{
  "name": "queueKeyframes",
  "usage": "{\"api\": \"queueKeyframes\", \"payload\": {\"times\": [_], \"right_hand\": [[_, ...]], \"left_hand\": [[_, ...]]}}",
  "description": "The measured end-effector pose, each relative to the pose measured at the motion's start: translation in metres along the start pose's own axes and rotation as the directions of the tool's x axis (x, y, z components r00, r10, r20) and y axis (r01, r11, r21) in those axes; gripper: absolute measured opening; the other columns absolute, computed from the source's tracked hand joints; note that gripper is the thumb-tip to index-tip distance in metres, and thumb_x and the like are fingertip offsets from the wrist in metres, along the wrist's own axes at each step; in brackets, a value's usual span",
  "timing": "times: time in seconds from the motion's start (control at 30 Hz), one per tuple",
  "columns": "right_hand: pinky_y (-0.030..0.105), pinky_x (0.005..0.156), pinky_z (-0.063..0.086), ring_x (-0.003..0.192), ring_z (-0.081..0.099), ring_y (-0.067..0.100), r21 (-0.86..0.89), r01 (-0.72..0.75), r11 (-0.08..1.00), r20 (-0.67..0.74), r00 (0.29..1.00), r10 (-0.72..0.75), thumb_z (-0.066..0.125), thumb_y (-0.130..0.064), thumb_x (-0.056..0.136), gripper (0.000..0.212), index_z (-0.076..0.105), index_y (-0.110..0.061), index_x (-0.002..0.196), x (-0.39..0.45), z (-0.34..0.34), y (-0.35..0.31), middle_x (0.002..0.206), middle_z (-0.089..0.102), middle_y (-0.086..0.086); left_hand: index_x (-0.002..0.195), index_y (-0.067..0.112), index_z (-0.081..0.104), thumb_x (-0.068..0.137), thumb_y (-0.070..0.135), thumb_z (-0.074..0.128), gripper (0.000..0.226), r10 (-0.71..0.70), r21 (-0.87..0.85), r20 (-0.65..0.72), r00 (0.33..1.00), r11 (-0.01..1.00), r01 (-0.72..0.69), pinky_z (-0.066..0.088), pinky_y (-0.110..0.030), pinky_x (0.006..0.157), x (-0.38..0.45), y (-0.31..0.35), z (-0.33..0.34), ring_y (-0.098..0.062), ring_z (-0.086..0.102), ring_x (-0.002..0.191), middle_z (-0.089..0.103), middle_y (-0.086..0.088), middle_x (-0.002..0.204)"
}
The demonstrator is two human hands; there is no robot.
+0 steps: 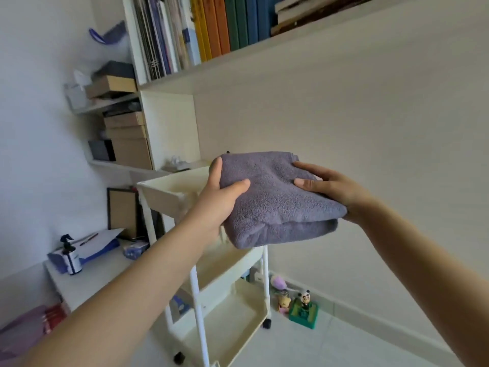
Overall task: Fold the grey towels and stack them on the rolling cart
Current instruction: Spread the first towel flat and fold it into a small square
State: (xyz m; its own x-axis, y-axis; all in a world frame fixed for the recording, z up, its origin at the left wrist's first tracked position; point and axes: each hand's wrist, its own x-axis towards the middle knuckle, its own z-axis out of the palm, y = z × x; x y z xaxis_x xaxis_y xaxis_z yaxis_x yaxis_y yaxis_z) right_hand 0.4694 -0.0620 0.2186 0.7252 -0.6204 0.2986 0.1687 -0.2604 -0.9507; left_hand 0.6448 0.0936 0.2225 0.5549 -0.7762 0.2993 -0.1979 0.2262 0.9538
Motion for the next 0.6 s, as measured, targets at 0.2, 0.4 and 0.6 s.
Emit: {"api": "queueKeyframes", "payload": {"times": [0.2, 0.4, 0.6], "right_hand": [[0.029, 0.096, 0.046, 0.112, 0.061, 0.016, 0.053, 0.02, 0.998, 0.143, 0.989, -0.028, 0.068, -0.022, 0.077, 0.057, 0.052, -0.014, 0.131, 0.089, 0.018, -0.024, 0.126, 0.061, 0.004], [0.018, 0.082, 0.05, 0.102, 0.064, 0.01, 0.039, -0.036, 0.999, 0.313, 0.95, 0.022, 0.053, -0.01, 0.09, 0.033, 0.053, -0.017, 0.123, 0.154, 0.038, -0.026, 0.113, 0.065, -0.002], [0.028, 0.096, 0.046, 0.109, 0.062, 0.018, -0.255, -0.027, 0.966, 0.407, 0.904, 0.133, 0.057, 0.006, 0.084, 0.035, 0.063, -0.016, 0.111, 0.206, 0.05, -0.018, 0.118, 0.065, 0.004]], "left_hand": [[0.147, 0.033, 0.025, 0.09, 0.011, 0.061, 0.072, 0.083, 0.041, -0.177, 0.981, 0.996, -0.077, 0.041, -0.037, 0.104, 0.058, 0.033, -0.028, -0.019, 0.052, 0.119, 0.046, 0.001, 0.14], [0.144, 0.045, 0.023, 0.076, 0.034, 0.067, 0.081, -0.02, 0.134, -0.362, 0.932, 0.988, 0.073, 0.044, -0.048, 0.1, 0.095, 0.02, -0.058, -0.03, 0.052, 0.117, 0.039, -0.005, 0.144], [0.148, 0.03, 0.021, 0.081, 0.057, 0.061, 0.082, -0.195, 0.525, -0.188, 0.963, 0.808, 0.266, 0.048, -0.046, 0.096, 0.1, 0.021, -0.079, -0.032, 0.046, 0.126, 0.035, -0.006, 0.149]]}}
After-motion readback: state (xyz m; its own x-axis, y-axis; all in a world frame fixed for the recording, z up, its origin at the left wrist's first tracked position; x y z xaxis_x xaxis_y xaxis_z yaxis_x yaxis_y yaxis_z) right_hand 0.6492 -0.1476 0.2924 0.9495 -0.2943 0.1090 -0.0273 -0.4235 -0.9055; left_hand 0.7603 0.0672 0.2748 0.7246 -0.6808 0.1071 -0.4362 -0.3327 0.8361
